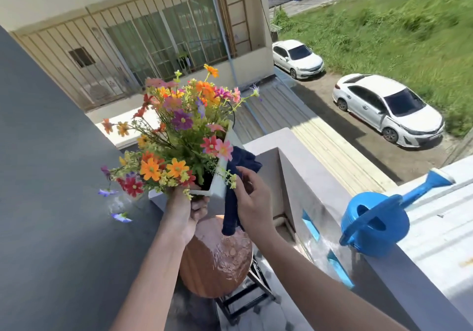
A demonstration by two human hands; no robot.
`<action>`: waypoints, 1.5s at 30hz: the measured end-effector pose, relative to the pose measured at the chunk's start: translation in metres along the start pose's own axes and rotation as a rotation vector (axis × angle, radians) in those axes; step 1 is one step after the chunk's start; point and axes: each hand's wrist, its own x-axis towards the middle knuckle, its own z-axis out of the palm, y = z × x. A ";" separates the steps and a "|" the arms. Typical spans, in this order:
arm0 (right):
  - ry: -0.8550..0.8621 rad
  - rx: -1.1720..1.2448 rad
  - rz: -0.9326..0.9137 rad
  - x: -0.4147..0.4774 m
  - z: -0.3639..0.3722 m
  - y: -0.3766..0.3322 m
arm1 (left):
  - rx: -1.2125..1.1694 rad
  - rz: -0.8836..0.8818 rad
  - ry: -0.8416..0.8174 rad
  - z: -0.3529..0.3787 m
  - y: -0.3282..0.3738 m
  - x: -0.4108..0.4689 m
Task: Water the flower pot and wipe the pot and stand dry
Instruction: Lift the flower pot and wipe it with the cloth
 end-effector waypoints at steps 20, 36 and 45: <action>0.193 -0.181 -0.100 0.067 -0.012 -0.005 | 0.030 0.001 -0.058 0.001 0.008 -0.014; -0.059 -0.107 -0.077 0.000 -0.001 0.008 | -0.021 -0.001 0.040 0.005 0.009 -0.008; 0.015 0.067 -0.001 0.005 0.000 -0.018 | 0.187 0.033 0.097 0.000 0.016 -0.013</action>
